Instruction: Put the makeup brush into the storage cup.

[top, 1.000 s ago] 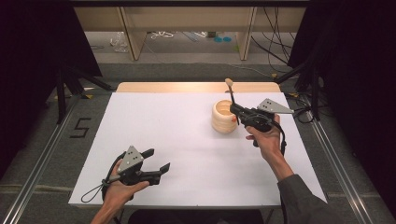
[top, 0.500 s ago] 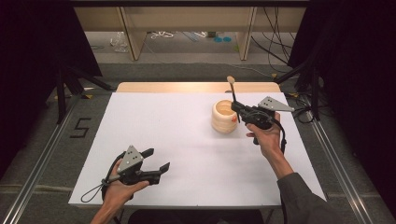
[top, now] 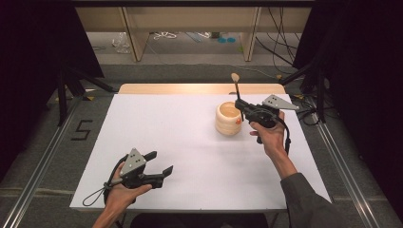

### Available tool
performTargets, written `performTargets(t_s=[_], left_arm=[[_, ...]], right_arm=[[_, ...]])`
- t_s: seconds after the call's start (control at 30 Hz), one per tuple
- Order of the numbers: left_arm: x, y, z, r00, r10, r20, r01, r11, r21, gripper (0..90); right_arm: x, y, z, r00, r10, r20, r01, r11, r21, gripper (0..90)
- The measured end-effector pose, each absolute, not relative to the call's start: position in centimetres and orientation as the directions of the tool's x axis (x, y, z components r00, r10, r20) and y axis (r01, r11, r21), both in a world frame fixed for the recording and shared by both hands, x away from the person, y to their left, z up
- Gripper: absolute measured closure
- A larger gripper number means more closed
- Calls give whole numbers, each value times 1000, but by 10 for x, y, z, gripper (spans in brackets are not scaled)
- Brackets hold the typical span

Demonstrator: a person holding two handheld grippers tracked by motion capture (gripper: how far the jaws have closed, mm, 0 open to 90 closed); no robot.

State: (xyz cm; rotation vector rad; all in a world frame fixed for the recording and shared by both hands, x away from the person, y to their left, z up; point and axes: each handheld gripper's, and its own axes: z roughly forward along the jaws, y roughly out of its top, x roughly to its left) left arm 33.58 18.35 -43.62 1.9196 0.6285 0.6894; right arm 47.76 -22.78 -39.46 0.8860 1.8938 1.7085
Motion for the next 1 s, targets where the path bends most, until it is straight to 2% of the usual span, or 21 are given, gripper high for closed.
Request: performTargets(t_s=[1.0], left_arm=[[335, 184, -436, 706, 680, 197, 133, -401, 906, 215]], right_arm=[[505, -221, -394, -672, 734, 99, 169, 21, 985, 841]])
